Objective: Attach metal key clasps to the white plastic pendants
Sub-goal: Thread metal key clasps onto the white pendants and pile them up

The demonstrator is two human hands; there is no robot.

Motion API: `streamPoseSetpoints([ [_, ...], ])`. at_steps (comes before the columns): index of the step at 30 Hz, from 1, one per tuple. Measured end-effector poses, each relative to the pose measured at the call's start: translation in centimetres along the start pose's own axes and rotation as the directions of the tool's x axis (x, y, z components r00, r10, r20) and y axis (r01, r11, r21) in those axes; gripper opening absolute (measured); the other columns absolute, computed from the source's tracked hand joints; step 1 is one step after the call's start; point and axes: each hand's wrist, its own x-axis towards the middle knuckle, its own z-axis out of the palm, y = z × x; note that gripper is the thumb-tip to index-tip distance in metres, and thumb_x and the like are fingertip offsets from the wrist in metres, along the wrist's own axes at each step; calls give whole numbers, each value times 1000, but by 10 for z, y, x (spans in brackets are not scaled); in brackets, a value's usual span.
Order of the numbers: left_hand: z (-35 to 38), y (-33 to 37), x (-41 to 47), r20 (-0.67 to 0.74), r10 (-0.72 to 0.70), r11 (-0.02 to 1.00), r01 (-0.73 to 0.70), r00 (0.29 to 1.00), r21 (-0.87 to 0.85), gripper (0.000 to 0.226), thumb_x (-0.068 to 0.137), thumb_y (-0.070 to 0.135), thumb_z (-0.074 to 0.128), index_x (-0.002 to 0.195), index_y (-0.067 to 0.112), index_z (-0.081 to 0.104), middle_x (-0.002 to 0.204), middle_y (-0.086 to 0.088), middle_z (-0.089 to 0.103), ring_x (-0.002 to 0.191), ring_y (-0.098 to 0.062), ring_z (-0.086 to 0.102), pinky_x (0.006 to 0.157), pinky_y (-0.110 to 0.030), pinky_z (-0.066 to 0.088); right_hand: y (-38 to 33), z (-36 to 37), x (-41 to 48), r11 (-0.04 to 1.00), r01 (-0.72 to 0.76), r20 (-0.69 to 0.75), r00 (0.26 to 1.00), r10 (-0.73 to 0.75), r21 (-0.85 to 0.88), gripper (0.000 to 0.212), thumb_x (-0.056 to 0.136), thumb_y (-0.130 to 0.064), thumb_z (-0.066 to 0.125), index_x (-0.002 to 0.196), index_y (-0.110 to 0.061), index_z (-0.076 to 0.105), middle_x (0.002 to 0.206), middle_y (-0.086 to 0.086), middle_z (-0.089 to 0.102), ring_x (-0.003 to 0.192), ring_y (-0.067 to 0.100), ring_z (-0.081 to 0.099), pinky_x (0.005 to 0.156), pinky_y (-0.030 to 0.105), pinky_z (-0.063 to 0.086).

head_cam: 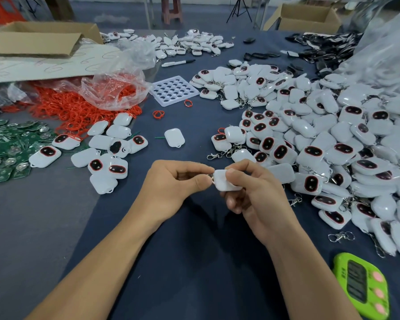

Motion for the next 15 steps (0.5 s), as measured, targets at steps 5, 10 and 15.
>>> streamPoseSetpoints([
  [5, 2, 0, 0, 19, 16, 1000, -16, 1000, 2, 14, 77, 37, 86, 69, 29, 79, 62, 1, 70, 56, -10, 58, 60, -21, 49, -1, 1, -3, 997, -48, 47, 998, 45, 58, 10, 96, -5, 63, 89, -11, 60, 66, 18, 64, 42, 18, 46, 42, 24, 31],
  [10, -5, 4, -4, 35, 24, 969, -32, 999, 244, 10, 76, 41, 87, 71, 38, 78, 58, -5, 63, 53, -11, 43, 51, -26, 36, 2, 0, -4, 995, -56, 56, 997, 51, 83, 11, 95, -4, 64, 88, -11, 59, 67, 15, 65, 42, 16, 46, 41, 24, 30],
  [15, 0, 4, -3, -4, -17, 989, 17, 1000, 149, 10, 74, 37, 90, 73, 34, 80, 66, 4, 73, 57, -7, 57, 57, -25, 47, 4, 1, -1, 990, -44, 54, 998, 36, 138, 11, 96, -5, 63, 88, -11, 61, 69, 14, 64, 42, 16, 48, 40, 24, 33],
])
